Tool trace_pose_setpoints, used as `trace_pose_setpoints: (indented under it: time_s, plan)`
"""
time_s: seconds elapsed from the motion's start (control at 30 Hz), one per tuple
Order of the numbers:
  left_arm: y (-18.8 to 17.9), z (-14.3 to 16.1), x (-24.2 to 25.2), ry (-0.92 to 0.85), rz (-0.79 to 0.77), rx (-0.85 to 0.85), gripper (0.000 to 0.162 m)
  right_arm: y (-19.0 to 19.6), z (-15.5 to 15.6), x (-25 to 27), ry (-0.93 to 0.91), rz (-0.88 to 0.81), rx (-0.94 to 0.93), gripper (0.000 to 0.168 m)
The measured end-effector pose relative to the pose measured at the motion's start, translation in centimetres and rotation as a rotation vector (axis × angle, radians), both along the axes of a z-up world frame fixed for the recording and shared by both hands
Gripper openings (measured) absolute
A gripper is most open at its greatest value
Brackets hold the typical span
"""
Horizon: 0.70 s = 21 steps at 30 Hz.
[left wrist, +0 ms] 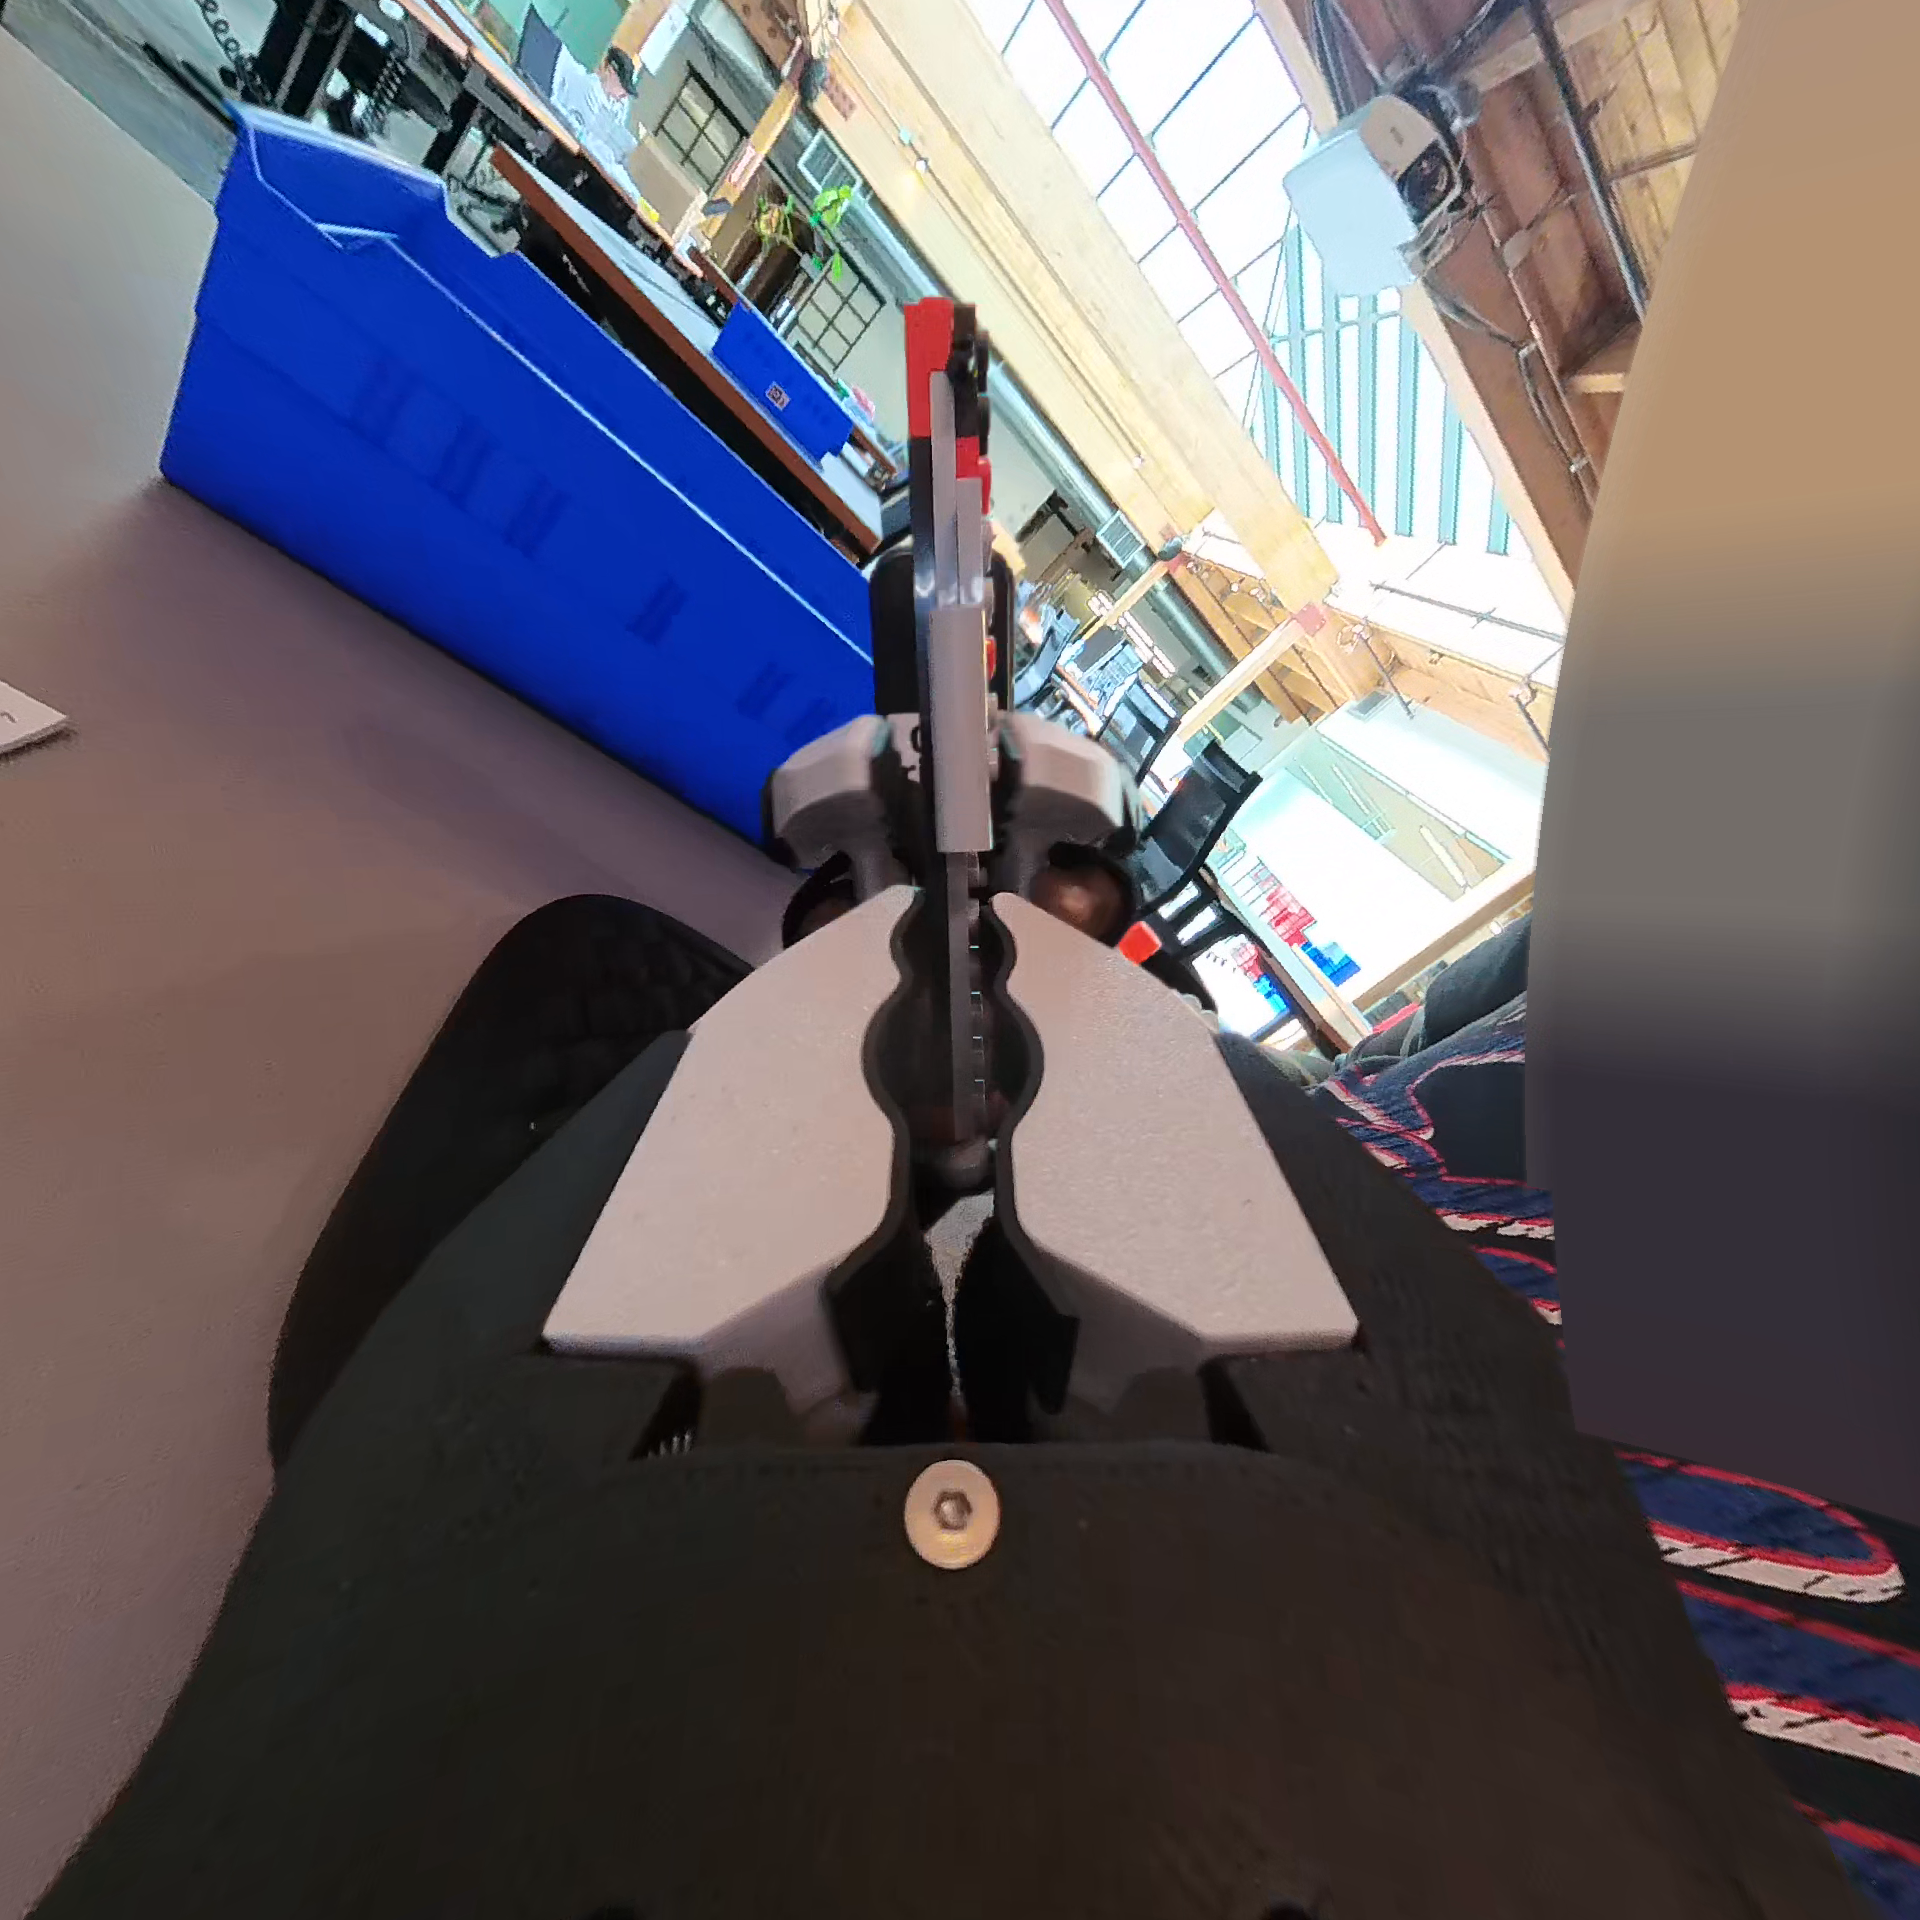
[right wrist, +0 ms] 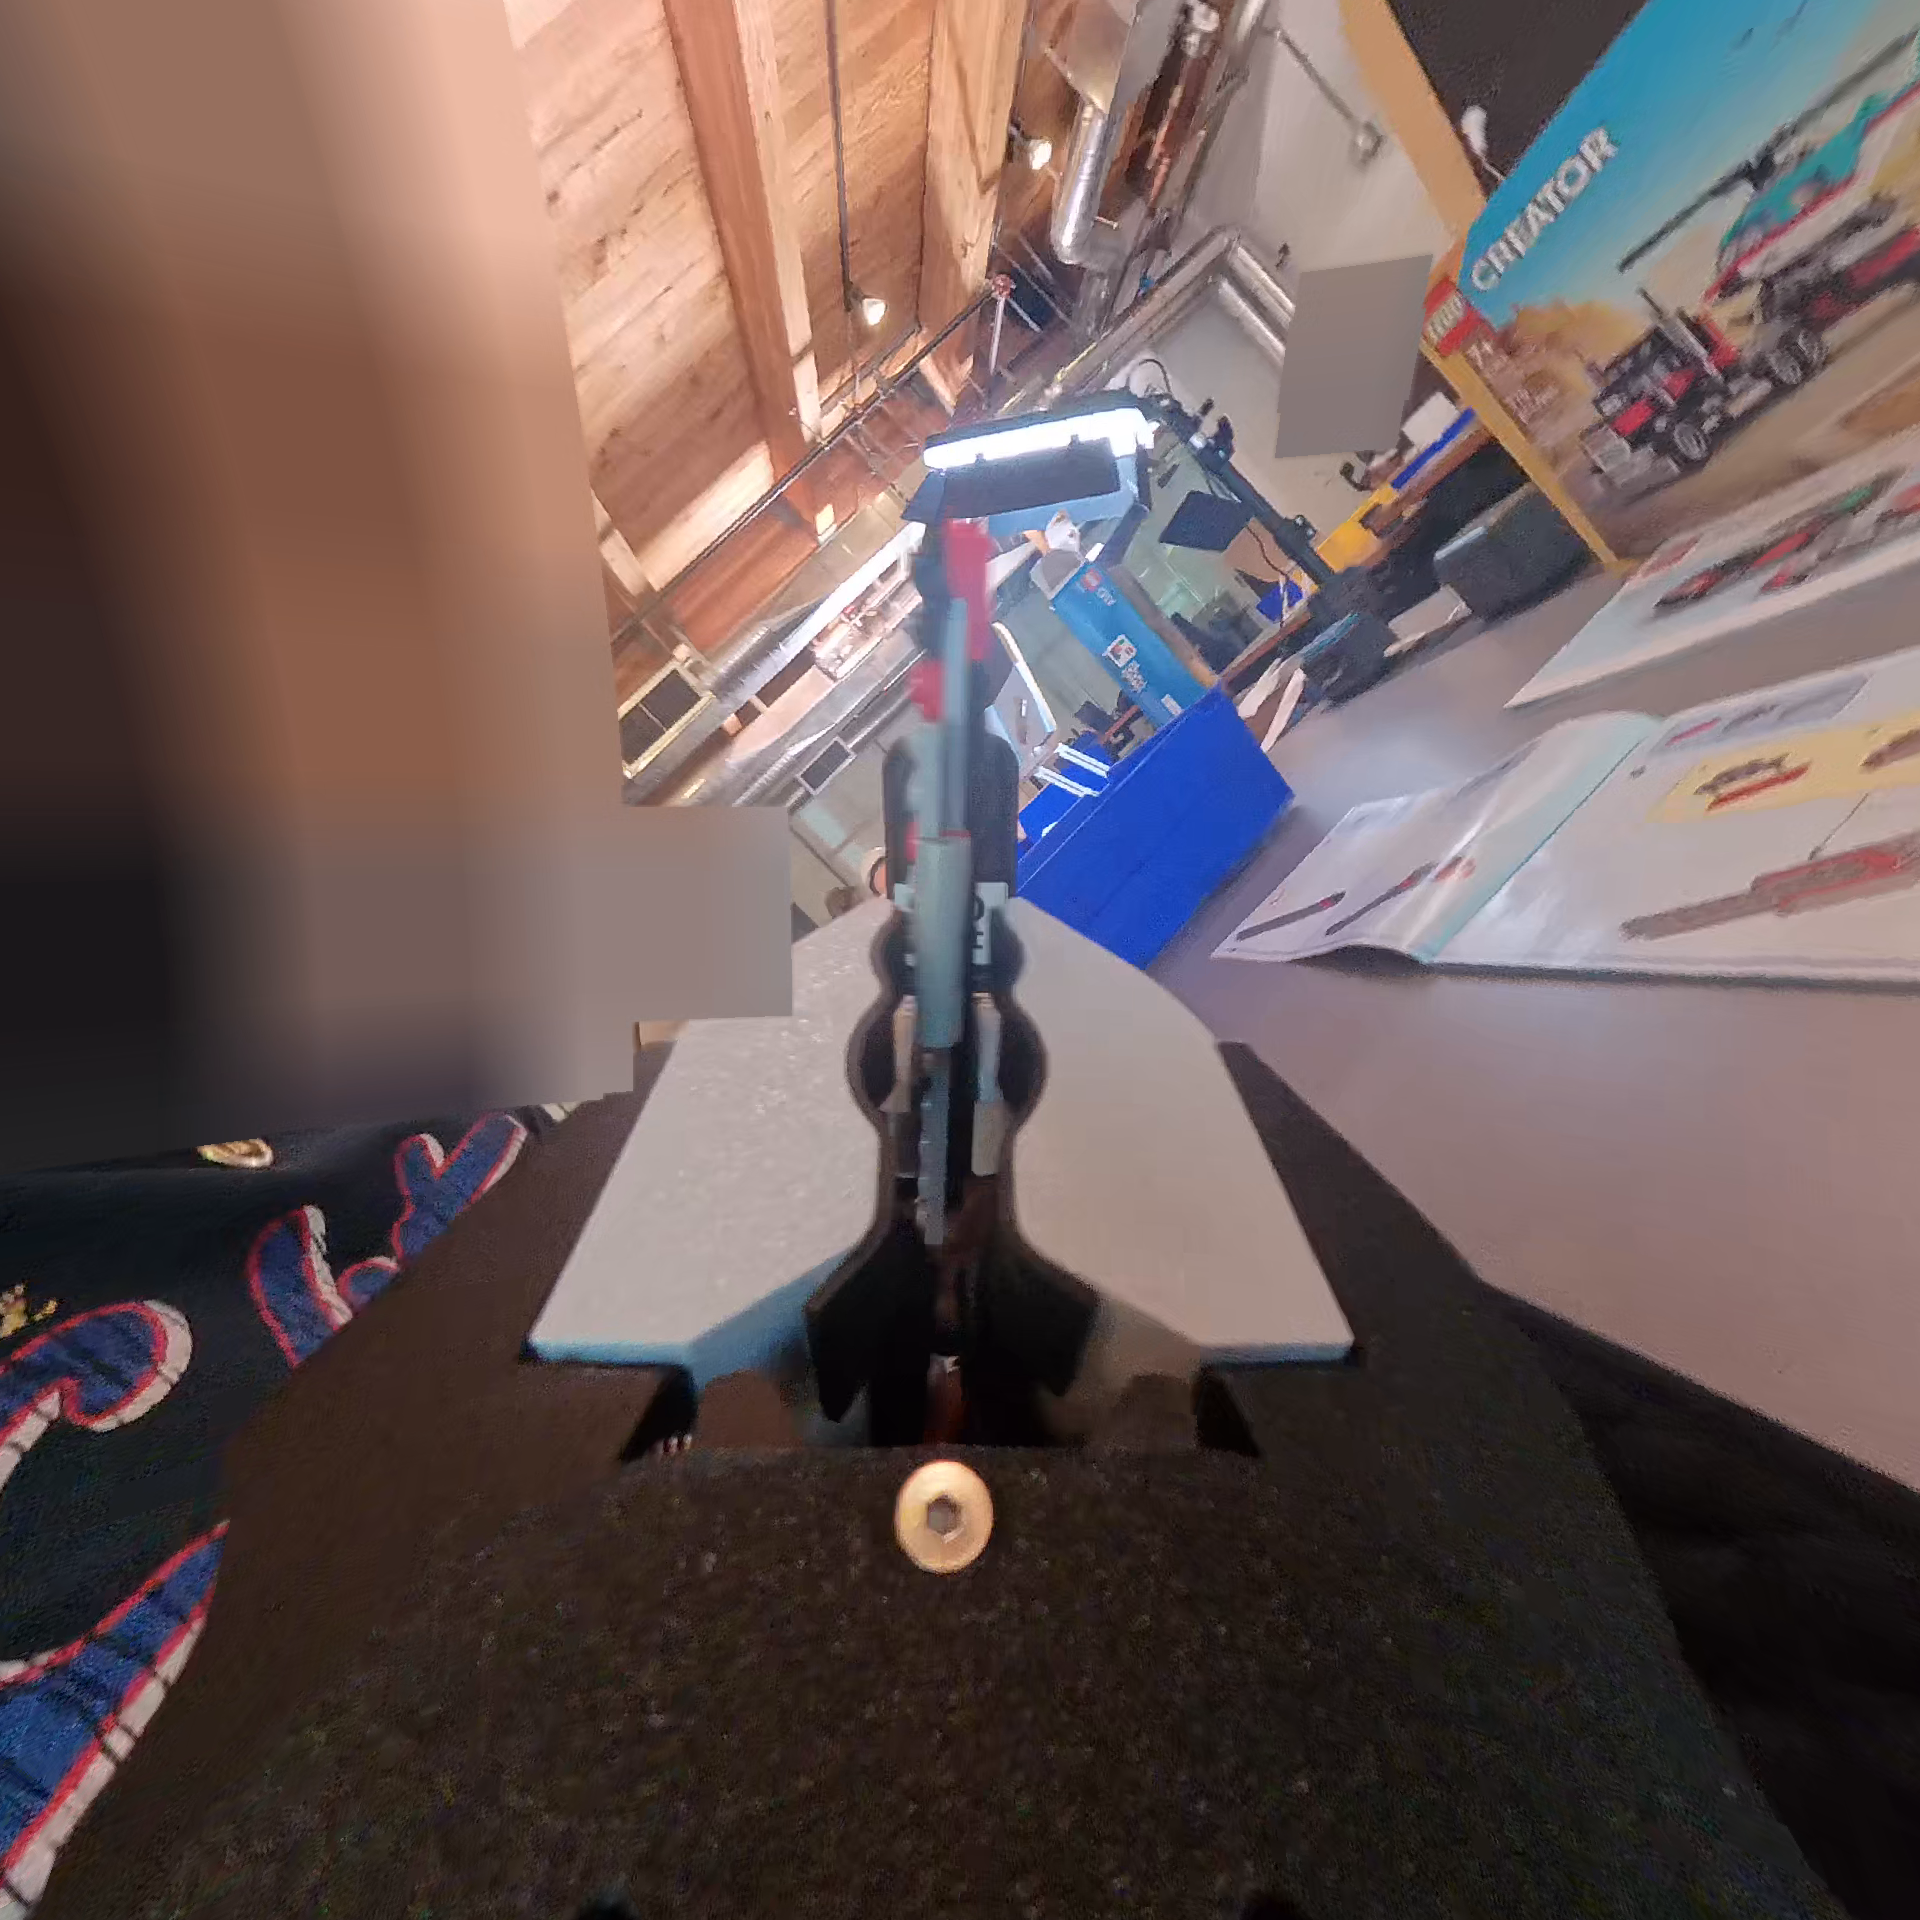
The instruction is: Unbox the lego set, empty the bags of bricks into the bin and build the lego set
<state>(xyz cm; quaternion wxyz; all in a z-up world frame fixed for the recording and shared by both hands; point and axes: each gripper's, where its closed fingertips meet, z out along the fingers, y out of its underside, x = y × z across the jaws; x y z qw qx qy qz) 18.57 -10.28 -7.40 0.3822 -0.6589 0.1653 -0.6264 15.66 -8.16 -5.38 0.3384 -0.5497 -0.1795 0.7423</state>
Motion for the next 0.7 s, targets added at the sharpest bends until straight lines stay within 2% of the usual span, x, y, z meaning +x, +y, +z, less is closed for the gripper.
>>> trace_pose_setpoints:
  time_s: [0.03, 0.3, 0.43, 0.57, 0.63, 0.7]
  plan:
    - [0.01, 0.01, -0.02, 0.0, 0.009, 0.006, 0.009, -0.1, 0.06, 0.0, -0.008, 0.0, 0.023, 0.012]
    - [-0.27, -0.08, 0.16, 0.151, 0.078, 0.181, 0.01, -0.75, 0.4, 0.16, -0.013, -0.007, 0.141, 0.012]
    - [-0.3, -0.22, 0.18, 0.168, 0.082, 0.201, 0.01, -0.81, 0.27, 0.17, -0.022, -0.019, 0.175, 0.012]
    - [-0.11, -0.24, -0.07, 0.124, 0.07, 0.148, 0.01, -0.58, 0.23, 0.04, -0.01, 0.01, 0.116, 0.013]
    - [0.14, -0.64, -0.14, 0.158, 0.076, 0.154, 0.009, -0.17, 0.33, 0.1, -0.006, 0.008, 0.099, 0.029]
    - [-0.08, -0.61, 0.1, 0.164, 0.061, 0.168, 0.009, -0.29, 0.52, -0.09, -0.018, 0.025, 0.128, 0.031]
